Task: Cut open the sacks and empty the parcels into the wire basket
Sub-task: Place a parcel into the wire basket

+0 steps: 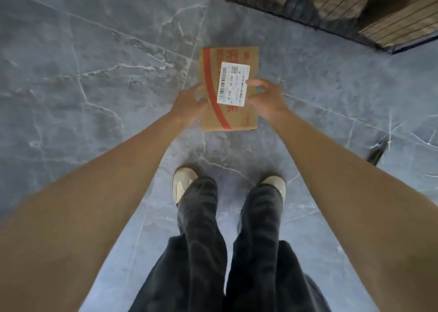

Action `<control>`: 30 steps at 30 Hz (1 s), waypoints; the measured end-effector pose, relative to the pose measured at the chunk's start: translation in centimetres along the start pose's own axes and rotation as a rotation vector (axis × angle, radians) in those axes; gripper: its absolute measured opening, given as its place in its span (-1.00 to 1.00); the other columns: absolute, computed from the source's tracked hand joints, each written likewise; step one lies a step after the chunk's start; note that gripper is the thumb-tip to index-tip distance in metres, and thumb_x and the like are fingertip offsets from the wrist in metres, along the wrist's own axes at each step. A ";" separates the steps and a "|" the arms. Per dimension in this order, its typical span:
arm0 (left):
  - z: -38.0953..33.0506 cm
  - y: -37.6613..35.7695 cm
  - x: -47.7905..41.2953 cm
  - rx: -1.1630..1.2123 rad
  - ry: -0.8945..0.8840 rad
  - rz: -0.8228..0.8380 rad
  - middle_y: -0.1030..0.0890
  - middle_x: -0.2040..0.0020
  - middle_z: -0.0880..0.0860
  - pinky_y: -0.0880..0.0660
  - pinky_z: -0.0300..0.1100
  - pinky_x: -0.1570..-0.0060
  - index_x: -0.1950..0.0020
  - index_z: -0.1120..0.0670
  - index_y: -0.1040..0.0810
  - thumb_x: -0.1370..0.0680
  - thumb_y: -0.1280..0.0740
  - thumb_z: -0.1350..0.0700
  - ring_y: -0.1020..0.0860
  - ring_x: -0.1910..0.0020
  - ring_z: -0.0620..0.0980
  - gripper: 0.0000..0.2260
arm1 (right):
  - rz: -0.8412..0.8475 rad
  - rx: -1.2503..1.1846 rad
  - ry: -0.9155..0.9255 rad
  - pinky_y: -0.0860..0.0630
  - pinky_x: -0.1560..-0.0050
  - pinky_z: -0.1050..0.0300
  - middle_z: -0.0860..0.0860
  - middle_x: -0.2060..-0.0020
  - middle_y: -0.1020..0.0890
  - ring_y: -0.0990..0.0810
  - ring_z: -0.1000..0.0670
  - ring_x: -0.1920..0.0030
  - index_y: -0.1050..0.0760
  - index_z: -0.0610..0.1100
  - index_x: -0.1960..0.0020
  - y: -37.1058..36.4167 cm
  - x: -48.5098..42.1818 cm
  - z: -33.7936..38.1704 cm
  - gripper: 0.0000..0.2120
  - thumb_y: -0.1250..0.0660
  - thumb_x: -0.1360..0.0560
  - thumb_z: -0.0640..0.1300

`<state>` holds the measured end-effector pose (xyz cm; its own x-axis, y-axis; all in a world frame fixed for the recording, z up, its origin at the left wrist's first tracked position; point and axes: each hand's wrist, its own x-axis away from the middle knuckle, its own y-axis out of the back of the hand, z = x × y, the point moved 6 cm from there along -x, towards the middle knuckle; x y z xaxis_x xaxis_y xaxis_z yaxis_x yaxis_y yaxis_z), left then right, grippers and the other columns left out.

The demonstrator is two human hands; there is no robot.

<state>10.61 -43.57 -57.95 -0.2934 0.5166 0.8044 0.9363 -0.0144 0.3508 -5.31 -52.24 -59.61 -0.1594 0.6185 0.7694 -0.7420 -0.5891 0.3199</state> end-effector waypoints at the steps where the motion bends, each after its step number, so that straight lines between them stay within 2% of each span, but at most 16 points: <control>1: 0.7 -0.4 -1.1 0.066 0.013 -0.010 -0.46 -0.36 0.06 -0.43 -0.25 -0.04 -0.41 0.03 -0.42 -0.54 -0.22 0.29 -0.48 -0.29 0.04 -0.56 | -0.004 -0.018 0.001 -0.40 0.31 0.52 -0.08 -0.32 -0.49 -0.57 0.07 -0.05 -0.47 -0.16 -0.30 -0.5 -0.8 -0.5 -0.52 -0.17 -0.46 -0.49; 2: 1.3 -0.8 -1.9 0.118 0.022 -0.023 -0.44 -0.38 0.04 -0.44 -0.24 -0.09 -0.40 0.04 -0.43 -0.54 -0.22 0.31 -0.47 -0.30 0.03 -0.56 | -0.011 -0.040 0.000 -0.42 0.26 0.50 -0.07 -0.32 -0.49 -0.57 0.08 -0.05 -0.47 -0.15 -0.31 -0.9 -1.4 -1.0 -0.52 -0.17 -0.47 -0.48; 4: 1.8 -1.2 -3.1 0.166 0.017 -0.066 -0.41 -0.37 0.00 -0.40 -0.21 -0.19 -0.36 0.06 -0.45 -0.56 -0.21 0.30 -0.44 -0.27 -0.03 -0.62 | -0.044 -0.086 -0.002 -0.44 0.16 0.44 -0.04 -0.31 -0.51 -0.54 0.04 -0.17 -0.49 -0.12 -0.29 -1.2 -2.3 -1.8 -0.56 -0.17 -0.51 -0.44; 7: 1.6 -1.9 -4.7 0.147 -0.010 -0.104 -0.41 -0.20 -0.05 -0.34 -0.23 -0.09 -0.27 0.08 -0.45 -0.54 -0.20 0.34 -0.38 -0.13 -0.09 -0.67 | -0.072 -0.118 0.010 -0.46 0.30 0.45 0.00 -0.22 -0.52 -0.49 0.05 -0.10 -0.50 -0.13 -0.21 -1.4 -3.4 -2.2 -0.65 -0.12 -0.55 -0.40; 11: 1.3 -2.5 -5.9 0.119 -0.044 -0.125 -0.44 -0.11 -0.04 -0.39 -0.20 -0.03 -0.09 0.07 -0.41 -0.51 -0.19 0.38 -0.43 -0.10 -0.03 -0.74 | -0.055 -0.050 0.050 -0.45 0.40 0.49 -0.09 -0.30 -0.46 -0.46 -0.08 -0.26 -0.40 -0.11 -0.07 -2.2 -4.3 -2.2 -0.68 -0.08 -0.53 -0.47; 15: 0.1 -2.7 -5.2 0.105 -0.083 -0.110 -0.47 -0.24 0.03 -0.44 -0.15 -0.14 -0.21 0.07 -0.41 -0.50 -0.28 0.31 -0.45 -0.17 -0.01 -0.69 | -0.034 -0.063 0.071 -0.44 0.39 0.51 -0.10 -0.30 -0.46 -0.46 -0.07 -0.26 -0.41 -0.14 -0.14 -2.1 -4.0 -1.7 -0.62 -0.09 -0.49 -0.51; 17: -1.1 -2.2 -3.9 0.121 -0.097 -0.114 -0.47 -0.22 0.00 -0.40 -0.23 -0.04 -0.27 0.06 -0.39 -0.52 -0.29 0.28 -0.44 -0.13 -0.04 -0.66 | -0.050 -0.076 0.065 -0.48 0.23 0.43 -0.04 -0.29 -0.47 -0.46 -0.03 -0.24 -0.43 -0.09 -0.19 -1.3 -3.1 -1.0 -0.57 -0.11 -0.47 -0.49; 19: -2.6 -1.7 -1.8 0.127 -0.118 -0.116 -0.46 -0.24 0.00 -0.38 -0.26 -0.03 -0.32 0.04 -0.38 -0.54 -0.27 0.26 -0.43 -0.12 -0.07 -0.64 | -0.064 -0.099 0.049 -0.50 0.05 0.31 0.00 -0.29 -0.48 -0.47 0.00 -0.23 -0.44 -0.03 -0.23 -0.2 -1.2 0.0 -0.53 -0.14 -0.48 -0.47; 20: -3.3 -1.3 -0.4 0.119 -0.124 -0.114 -0.45 -0.28 0.01 -0.39 -0.25 -0.06 -0.35 0.02 -0.37 -0.55 -0.26 0.25 -0.43 -0.15 -0.06 -0.62 | -0.063 -0.116 0.038 -0.49 0.04 0.32 0.01 -0.30 -0.48 -0.47 0.02 -0.22 -0.45 -0.01 -0.25 0.5 0.1 0.5 -0.52 -0.15 -0.48 -0.46; 22: -5.0 -0.3 2.7 0.094 -0.131 -0.103 -0.40 -0.36 0.02 -0.37 -0.29 -0.06 -0.38 -0.01 -0.35 -0.56 -0.24 0.23 -0.41 -0.21 -0.06 -0.60 | -0.053 -0.137 0.024 -0.43 0.20 0.46 0.01 -0.32 -0.48 -0.46 0.06 -0.16 -0.45 -0.02 -0.28 1.8 3.3 2.0 -0.51 -0.18 -0.49 -0.45; 24: -6.9 1.0 6.2 0.069 -0.134 -0.089 -0.37 -0.39 0.03 -0.32 -0.31 -0.05 -0.40 -0.02 -0.35 -0.57 -0.23 0.22 -0.38 -0.24 -0.06 -0.59 | -0.041 -0.141 0.022 -0.39 0.29 0.49 0.02 -0.34 -0.46 -0.46 0.07 -0.18 -0.45 -0.03 -0.30 3.1 7.0 3.9 -0.52 -0.19 -0.50 -0.44; 26: -9.0 2.5 9.7 0.046 -0.146 -0.073 -0.35 -0.40 0.04 -0.30 -0.28 -0.11 -0.41 -0.04 -0.34 -0.57 -0.22 0.23 -0.36 -0.31 -0.02 -0.58 | -0.032 -0.161 0.029 -0.44 0.17 0.42 0.01 -0.35 -0.46 -0.49 0.04 -0.22 -0.45 -0.03 -0.31 4.7 10.5 6.3 -0.52 -0.19 -0.50 -0.44; 28: -11.5 4.2 13.1 0.029 -0.169 -0.064 -0.33 -0.40 0.06 -0.28 -0.28 -0.13 -0.41 -0.04 -0.34 -0.58 -0.21 0.25 -0.34 -0.35 0.01 -0.58 | -0.032 -0.169 0.038 -0.49 0.09 0.27 0.01 -0.34 -0.46 -0.54 0.07 -0.13 -0.45 -0.02 -0.32 6.5 13.7 9.1 -0.51 -0.18 -0.51 -0.44; 30: -14.3 6.2 16.3 0.003 -0.183 -0.069 -0.33 -0.39 0.07 -0.28 -0.27 -0.12 -0.40 -0.06 -0.35 -0.58 -0.21 0.25 -0.36 -0.34 0.02 -0.58 | -0.042 -0.161 0.058 -0.46 0.06 0.27 0.00 -0.34 -0.46 -0.49 0.02 -0.22 -0.45 0.00 -0.31 8.4 16.6 12.4 -0.51 -0.18 -0.51 -0.43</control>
<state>8.86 -47.54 -35.83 -0.3171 0.6636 0.6775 0.9158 0.0285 0.4007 -6.11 -53.34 -37.29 -0.1602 0.6723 0.7227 -0.8425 -0.4746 0.2547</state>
